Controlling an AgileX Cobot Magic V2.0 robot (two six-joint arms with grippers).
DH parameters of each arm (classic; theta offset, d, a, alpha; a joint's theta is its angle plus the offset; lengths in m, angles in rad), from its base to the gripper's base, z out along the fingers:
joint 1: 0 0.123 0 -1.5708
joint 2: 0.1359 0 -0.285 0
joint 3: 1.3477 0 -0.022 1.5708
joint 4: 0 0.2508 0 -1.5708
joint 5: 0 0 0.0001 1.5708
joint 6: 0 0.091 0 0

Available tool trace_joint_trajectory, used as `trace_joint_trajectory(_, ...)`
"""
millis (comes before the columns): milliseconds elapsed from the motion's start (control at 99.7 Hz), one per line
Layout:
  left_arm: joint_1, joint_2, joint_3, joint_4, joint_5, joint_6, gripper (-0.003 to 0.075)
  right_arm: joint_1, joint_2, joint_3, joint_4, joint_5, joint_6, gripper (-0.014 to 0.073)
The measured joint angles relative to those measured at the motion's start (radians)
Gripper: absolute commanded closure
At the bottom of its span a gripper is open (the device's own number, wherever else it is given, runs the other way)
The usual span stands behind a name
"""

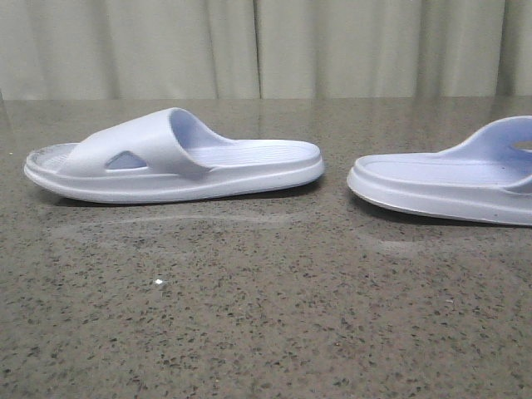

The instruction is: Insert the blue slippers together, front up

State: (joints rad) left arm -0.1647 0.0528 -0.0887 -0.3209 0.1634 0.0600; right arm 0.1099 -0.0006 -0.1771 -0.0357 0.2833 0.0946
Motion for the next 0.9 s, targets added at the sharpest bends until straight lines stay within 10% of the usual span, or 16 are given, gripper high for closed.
trace_joint_trajectory(642, 0.010, 0.706, -0.480, -0.024, 0.200, 0.000, 0.0694, 0.000, 0.434, -0.314, 0.004, 0.116, 0.000, 0.0650)
trace_joint_trajectory(742, -0.001, 0.731, -0.480, -0.049, 0.207, 0.000, 0.0590, 0.000, 0.450, -0.316, 0.013, 0.116, 0.000, 0.0547)
trace_joint_trajectory(903, -0.023, 0.742, -0.480, -0.080, 0.209, 0.000, 0.0213, 0.000, 0.456, -0.316, 0.023, 0.116, 0.000, 0.0315)
